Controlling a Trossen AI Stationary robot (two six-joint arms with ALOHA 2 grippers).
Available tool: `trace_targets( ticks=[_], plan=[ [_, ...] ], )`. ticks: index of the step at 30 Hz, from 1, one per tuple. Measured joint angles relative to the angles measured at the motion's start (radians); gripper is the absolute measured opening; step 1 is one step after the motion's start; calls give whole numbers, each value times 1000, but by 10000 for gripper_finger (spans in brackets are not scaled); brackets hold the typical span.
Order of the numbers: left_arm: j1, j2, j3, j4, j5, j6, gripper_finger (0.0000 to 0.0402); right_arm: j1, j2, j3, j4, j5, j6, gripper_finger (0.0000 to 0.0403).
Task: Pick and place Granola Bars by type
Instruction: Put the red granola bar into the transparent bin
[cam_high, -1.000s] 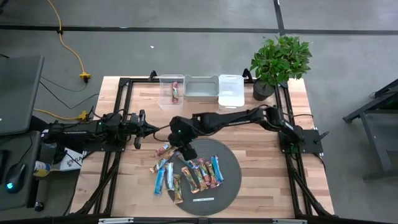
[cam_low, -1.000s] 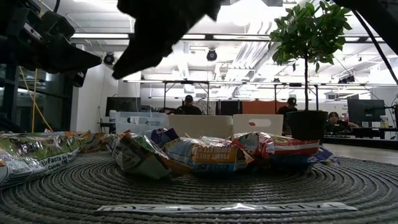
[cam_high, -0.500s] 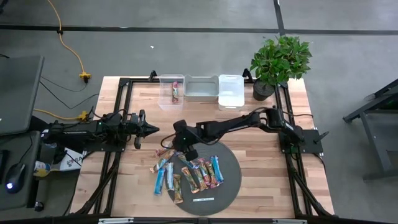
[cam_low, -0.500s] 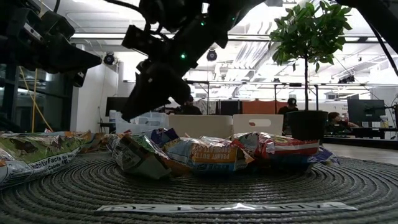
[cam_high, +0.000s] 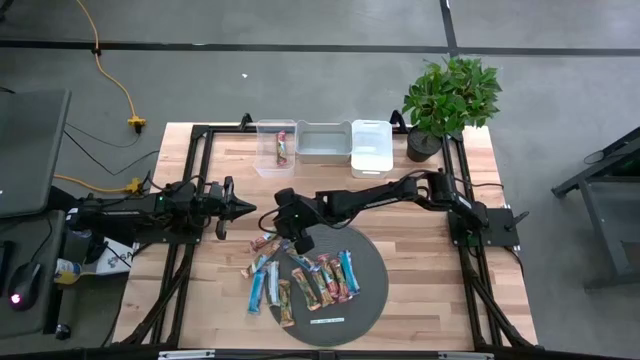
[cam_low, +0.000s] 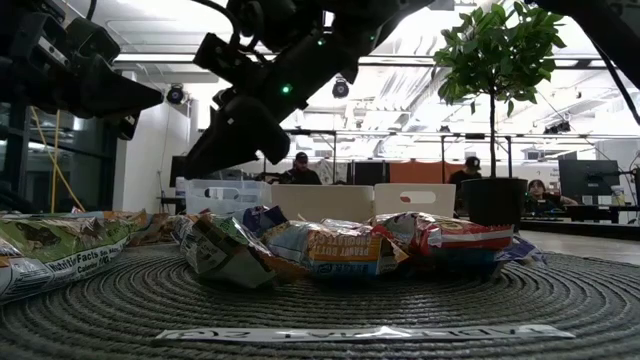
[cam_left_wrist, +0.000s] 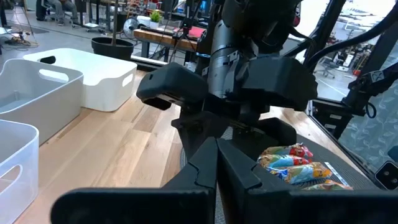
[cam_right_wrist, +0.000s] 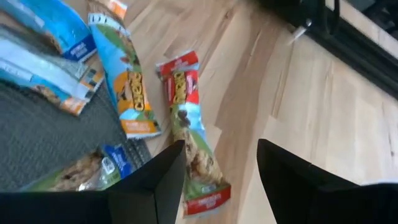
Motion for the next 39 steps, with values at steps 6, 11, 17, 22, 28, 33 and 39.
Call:
trace_targets(
  ticks=[6,11,17,22,28,33,39],
  plan=[
    [0,0,0,0,0,0,0,-10,72,92,-54,-26,5,183],
    [0,0,0,0,0,0,0,-16,139,203,-148,-83,6,183],
    [0,0,0,0,0,0,0,-31,156,221,-246,-117,0,183],
    [0,0,0,0,0,0,0,-45,156,214,-255,-114,-17,183],
    [0,0,0,0,0,0,0,-51,156,213,-259,-139,-28,183],
    [0,0,0,0,0,0,0,-51,156,213,-257,-143,-46,183],
    [0,0,0,0,0,0,0,-50,174,211,-243,-151,-46,183]
  ],
)
